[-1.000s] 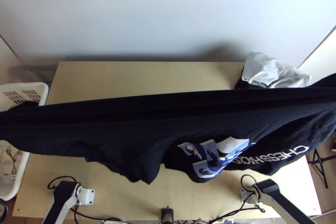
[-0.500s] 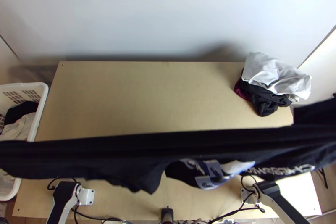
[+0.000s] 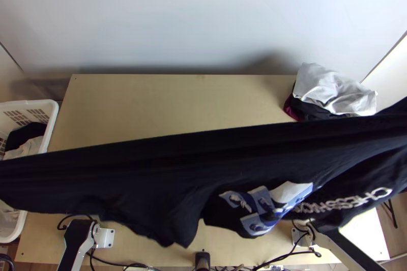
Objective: Fold the t-shirt
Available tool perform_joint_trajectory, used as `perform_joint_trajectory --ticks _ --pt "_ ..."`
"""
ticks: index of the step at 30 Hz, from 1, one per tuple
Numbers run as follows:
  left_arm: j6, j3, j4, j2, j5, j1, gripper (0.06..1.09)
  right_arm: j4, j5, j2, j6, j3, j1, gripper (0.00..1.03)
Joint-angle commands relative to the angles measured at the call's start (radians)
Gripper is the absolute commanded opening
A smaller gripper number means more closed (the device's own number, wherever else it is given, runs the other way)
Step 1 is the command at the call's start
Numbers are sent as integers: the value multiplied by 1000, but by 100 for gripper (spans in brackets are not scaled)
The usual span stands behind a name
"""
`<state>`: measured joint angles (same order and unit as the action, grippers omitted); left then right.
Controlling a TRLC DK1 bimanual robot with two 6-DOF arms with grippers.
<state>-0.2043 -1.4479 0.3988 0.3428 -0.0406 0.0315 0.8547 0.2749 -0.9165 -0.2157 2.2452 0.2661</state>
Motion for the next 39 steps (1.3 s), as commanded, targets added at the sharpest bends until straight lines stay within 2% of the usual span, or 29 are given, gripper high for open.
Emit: perform_joint_trajectory --ticks 1,5,10,15,19,27,35,39 --pt "26 -31 -26 -10 -1 10 9 4 -8 5 -28 60 -5 3" --pt "39 -29 -2 -37 -1 10 9 56 -8 67 -24 8 -8 3" --pt "36 -3 40 -62 -2 10 9 89 -9 93 27 -41 -8 3" --pt "32 112 38 -88 -2 10 9 63 -9 126 82 -228 1 3" --pt "39 276 -29 -99 -1 10 9 -100 -8 150 85 -470 7 3" --pt "45 710 -380 -61 -2 8 9 -542 -9 65 88 -967 85 3" --pt "158 1031 -756 137 -1 -39 9 -898 -28 -209 45 -1239 131 3" --pt "183 1066 -907 358 5 -76 9 -1063 -48 -409 16 -1248 131 3"
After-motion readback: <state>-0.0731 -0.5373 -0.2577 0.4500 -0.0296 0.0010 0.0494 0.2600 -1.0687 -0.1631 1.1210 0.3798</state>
